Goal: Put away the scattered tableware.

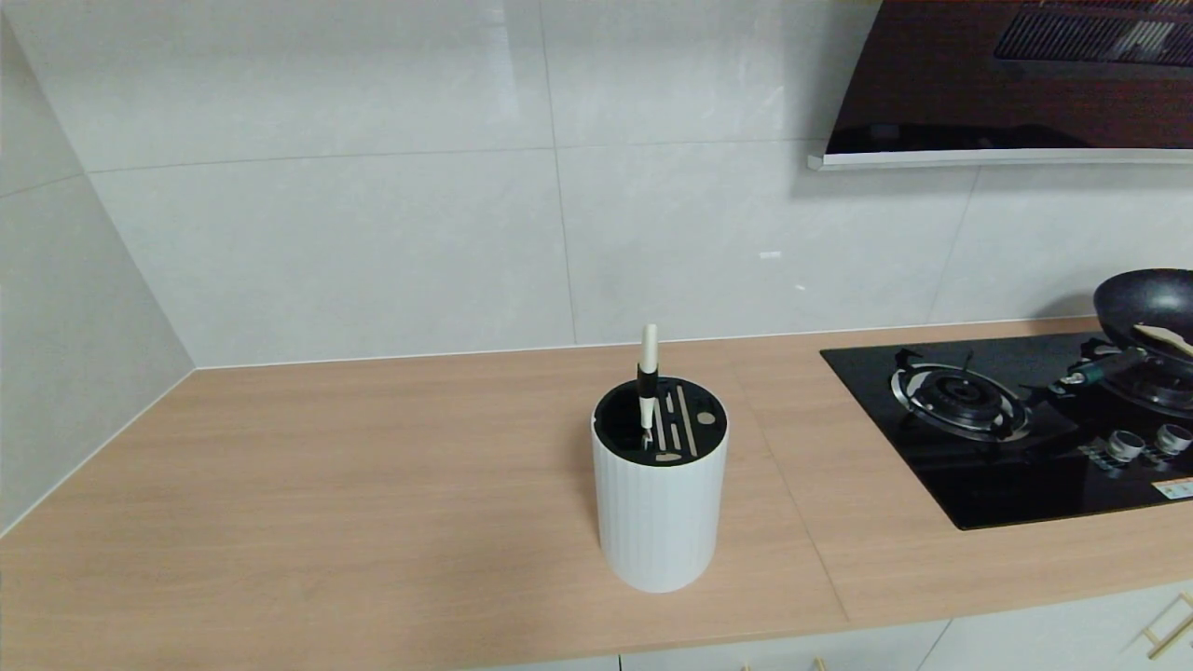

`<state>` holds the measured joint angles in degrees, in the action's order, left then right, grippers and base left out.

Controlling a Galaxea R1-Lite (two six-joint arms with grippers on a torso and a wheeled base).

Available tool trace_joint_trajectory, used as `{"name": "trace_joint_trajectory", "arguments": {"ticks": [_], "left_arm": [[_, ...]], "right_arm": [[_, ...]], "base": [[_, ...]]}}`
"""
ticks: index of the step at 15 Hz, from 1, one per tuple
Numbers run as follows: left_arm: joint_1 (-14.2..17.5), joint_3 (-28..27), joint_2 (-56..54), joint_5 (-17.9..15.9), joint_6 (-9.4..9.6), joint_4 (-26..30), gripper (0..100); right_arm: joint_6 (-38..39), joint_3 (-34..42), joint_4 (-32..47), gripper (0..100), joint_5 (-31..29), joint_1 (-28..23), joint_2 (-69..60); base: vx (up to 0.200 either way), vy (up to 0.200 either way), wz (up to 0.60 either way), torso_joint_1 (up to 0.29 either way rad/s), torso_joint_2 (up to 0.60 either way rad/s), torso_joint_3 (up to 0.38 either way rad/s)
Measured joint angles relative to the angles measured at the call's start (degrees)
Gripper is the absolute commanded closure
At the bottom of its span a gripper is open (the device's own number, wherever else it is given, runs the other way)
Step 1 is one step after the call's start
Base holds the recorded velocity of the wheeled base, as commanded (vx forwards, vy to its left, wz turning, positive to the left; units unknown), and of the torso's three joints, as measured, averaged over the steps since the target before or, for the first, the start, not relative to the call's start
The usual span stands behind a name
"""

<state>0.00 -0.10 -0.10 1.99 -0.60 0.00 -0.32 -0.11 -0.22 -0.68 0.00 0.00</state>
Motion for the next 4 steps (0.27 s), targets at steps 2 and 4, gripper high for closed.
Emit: {"name": "trace_joint_trajectory", "arguments": {"ticks": [2, 4], "left_arm": [[0.0, 0.0, 0.0, 0.0, 0.0, 0.0, 0], [0.0, 0.0, 0.0, 0.0, 0.02, 0.0, 0]], "right_arm": [[1.0, 0.0, 0.0, 0, 0.1, 0.0, 0.0], [0.9, 0.1, 0.1, 0, 0.1, 0.0, 0.0]], "base": [[0.0, 0.0, 0.0, 0.0, 0.0, 0.0], [0.0, 0.0, 0.0, 0.0, 0.0, 0.0]]}}
